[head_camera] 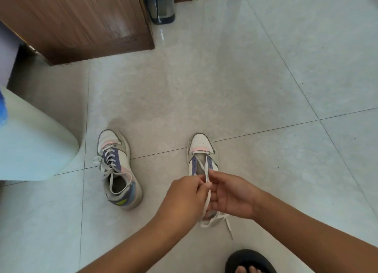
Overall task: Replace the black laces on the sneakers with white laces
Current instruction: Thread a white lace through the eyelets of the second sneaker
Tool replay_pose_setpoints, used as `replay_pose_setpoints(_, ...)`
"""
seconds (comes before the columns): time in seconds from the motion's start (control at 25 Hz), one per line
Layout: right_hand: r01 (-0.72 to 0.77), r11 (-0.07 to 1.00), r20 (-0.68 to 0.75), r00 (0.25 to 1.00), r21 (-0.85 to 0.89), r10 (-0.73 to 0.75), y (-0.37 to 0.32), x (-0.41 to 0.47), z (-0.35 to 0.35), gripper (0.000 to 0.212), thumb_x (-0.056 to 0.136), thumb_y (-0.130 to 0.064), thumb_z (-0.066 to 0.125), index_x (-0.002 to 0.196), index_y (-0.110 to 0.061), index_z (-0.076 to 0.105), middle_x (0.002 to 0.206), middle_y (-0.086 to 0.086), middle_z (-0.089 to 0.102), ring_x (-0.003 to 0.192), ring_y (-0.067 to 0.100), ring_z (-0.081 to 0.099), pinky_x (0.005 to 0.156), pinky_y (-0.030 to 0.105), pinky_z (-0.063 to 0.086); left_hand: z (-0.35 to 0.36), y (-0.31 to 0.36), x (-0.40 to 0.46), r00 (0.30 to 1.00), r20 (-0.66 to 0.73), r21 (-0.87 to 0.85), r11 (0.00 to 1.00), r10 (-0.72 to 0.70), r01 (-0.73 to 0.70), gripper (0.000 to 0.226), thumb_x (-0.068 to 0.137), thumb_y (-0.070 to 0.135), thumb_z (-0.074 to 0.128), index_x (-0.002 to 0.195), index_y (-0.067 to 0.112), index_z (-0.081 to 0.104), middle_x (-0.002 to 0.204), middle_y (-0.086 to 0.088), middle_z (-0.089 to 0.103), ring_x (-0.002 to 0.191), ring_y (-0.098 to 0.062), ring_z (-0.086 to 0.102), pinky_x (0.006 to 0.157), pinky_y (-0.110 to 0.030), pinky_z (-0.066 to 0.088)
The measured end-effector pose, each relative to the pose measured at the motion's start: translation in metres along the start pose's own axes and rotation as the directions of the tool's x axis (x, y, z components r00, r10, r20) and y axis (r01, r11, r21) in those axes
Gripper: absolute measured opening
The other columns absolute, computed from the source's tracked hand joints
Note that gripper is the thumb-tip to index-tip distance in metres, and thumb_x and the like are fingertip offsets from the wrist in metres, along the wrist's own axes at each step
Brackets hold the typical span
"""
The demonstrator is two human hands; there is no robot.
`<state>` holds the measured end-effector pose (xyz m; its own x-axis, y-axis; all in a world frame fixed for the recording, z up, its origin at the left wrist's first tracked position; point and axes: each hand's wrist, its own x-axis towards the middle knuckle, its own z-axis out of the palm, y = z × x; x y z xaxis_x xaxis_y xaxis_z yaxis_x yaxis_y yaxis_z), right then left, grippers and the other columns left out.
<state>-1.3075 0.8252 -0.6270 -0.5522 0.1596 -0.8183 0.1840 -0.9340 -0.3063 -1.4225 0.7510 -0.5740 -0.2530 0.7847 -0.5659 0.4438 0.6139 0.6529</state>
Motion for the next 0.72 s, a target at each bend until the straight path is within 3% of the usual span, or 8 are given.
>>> replay_pose_setpoints(0.12,0.056,0.997,-0.045,0.998,0.052,-0.054,0.000,0.005,0.000,0.029,0.096,-0.031,0.048,0.085,-0.009,0.062,0.075,0.009,0.067,0.065,0.020,0.066,0.064,0.032,0.057,-0.010,-0.002,0.001,0.993,-0.079,0.175,0.982,0.088,-0.073,0.030,0.098,0.034,0.042,0.077,0.016,0.054,0.079,-0.003,0.069,0.072,-0.016,0.065,0.073,-0.033,0.051)
replay_pose_setpoints(0.28,0.136,0.986,-0.143,0.982,0.092,-0.122,-0.011,-0.002,-0.020,0.024,0.095,-0.027,0.049,0.077,-0.012,0.054,0.052,-0.001,0.047,0.041,0.010,0.042,0.053,0.026,0.048,-0.044,-0.016,0.015,0.999,-0.044,-0.003,1.000,-0.019,0.019,0.034,0.098,0.030,0.045,0.071,0.014,0.058,0.051,-0.001,0.064,0.047,-0.012,0.058,0.061,-0.027,0.045)
replay_pose_setpoints(0.44,0.281,0.899,-0.308,0.869,-0.336,-0.387,-0.042,-0.026,-0.050,0.025,0.096,-0.024,0.050,0.080,-0.006,0.058,0.049,0.001,0.039,0.038,0.009,0.030,0.047,0.024,0.034,-0.086,-0.041,0.030,0.992,-0.118,-0.096,0.994,-0.053,0.042,0.032,0.095,0.024,0.053,0.070,0.006,0.060,0.041,0.000,0.051,0.033,-0.013,0.046,0.043,-0.022,0.042)
replay_pose_setpoints(0.56,0.209,0.750,-0.312,0.815,-0.627,-0.488,-0.063,-0.046,-0.083,0.028,0.094,-0.024,0.055,0.078,-0.002,0.061,0.050,0.001,0.037,0.044,0.012,0.030,0.048,0.025,0.028,-0.108,-0.067,0.027,0.997,-0.068,0.122,0.991,-0.045,0.053,0.028,0.095,0.028,0.053,0.072,0.013,0.061,0.046,0.001,0.057,0.036,-0.012,0.049,0.044,-0.022,0.041)
replay_pose_setpoints(0.6,0.152,0.709,-0.311,0.822,-0.689,-0.478,-0.068,-0.053,-0.095,0.029,0.094,-0.025,0.056,0.078,-0.001,0.061,0.050,-0.001,0.036,0.045,0.012,0.029,0.047,0.025,0.026,-0.111,-0.076,0.023,0.998,-0.070,0.274,0.962,0.003,0.017,0.026,0.094,0.030,0.054,0.071,0.020,0.058,0.049,0.002,0.057,0.037,-0.009,0.048,0.047,-0.023,0.042)
replay_pose_setpoints(0.64,0.081,0.664,-0.315,0.833,-0.743,-0.454,-0.073,-0.059,-0.108,0.031,0.093,-0.027,0.057,0.078,-0.001,0.062,0.050,-0.001,0.036,0.045,0.013,0.028,0.047,0.025,0.025,-0.111,-0.088,0.016,0.989,-0.075,0.497,0.865,0.129,-0.075,0.023,0.090,0.030,0.060,0.068,0.026,0.055,0.052,0.002,0.056,0.037,-0.007,0.047,0.048,-0.024,0.042)
replay_pose_setpoints(0.72,-0.088,0.564,-0.360,0.847,-0.821,-0.391,-0.082,-0.069,-0.135,0.033,0.091,-0.031,0.059,0.076,-0.002,0.063,0.052,-0.001,0.037,0.047,0.014,0.028,0.046,0.024,0.026,-0.105,-0.113,0.001,0.931,0.065,0.801,0.537,0.359,-0.263,0.030,0.055,0.019,0.088,0.066,0.027,0.061,0.045,-0.002,0.050,0.027,-0.013,0.042,0.036,-0.023,0.032)
